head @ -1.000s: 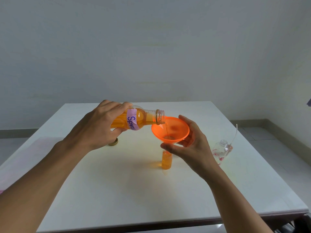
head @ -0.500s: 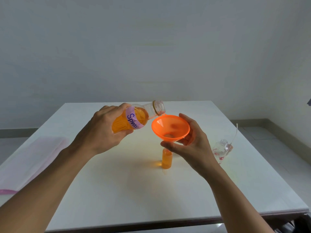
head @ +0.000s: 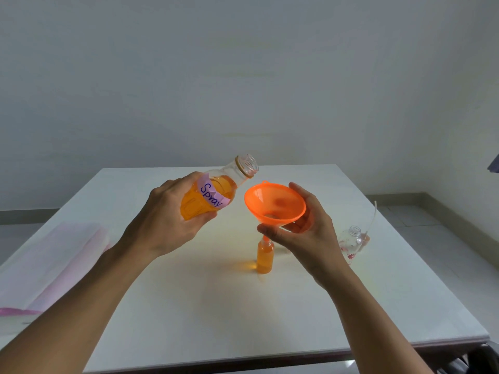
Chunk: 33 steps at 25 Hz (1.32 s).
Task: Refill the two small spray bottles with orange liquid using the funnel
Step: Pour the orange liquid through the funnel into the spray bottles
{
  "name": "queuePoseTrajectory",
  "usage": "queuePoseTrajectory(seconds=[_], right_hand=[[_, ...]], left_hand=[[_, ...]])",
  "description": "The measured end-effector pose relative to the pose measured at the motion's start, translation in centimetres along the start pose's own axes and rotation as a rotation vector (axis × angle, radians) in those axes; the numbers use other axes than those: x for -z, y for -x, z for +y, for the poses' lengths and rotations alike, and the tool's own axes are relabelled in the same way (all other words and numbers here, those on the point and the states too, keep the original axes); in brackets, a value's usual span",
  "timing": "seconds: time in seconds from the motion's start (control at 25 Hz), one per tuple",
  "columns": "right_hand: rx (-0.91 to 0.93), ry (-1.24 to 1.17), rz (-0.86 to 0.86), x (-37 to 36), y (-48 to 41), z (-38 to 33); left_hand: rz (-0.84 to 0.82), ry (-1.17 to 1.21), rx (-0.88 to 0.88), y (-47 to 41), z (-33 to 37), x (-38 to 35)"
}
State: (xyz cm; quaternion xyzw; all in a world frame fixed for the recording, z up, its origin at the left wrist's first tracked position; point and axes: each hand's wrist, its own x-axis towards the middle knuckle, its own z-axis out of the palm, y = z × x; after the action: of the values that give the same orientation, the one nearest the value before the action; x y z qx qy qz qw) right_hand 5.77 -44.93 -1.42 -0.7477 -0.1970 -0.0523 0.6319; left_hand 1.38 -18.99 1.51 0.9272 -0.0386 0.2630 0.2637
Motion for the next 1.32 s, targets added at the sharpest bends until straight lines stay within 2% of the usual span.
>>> queuePoseTrajectory(seconds=[0.28, 0.6, 0.92, 1.32], right_hand=[[0.050, -0.124, 0.190, 5.3, 0.0, -2.5], [-0.012, -0.005, 0.446, 12.5, 1.1, -1.3], [-0.061, -0.019, 0.427, 13.1, 0.7, 0.4], [-0.041, 0.137, 0.322, 12.0, 0.9, 1.7]], left_hand=[[0.012, -0.012, -0.002, -1.0, 3.3, -1.3], [-0.050, 0.021, -0.063, -2.9, 8.8, -5.3], [-0.065, 0.007, -0.072, -3.7, 10.3, -7.2], [-0.074, -0.062, -0.116, -4.4, 10.7, -7.5]])
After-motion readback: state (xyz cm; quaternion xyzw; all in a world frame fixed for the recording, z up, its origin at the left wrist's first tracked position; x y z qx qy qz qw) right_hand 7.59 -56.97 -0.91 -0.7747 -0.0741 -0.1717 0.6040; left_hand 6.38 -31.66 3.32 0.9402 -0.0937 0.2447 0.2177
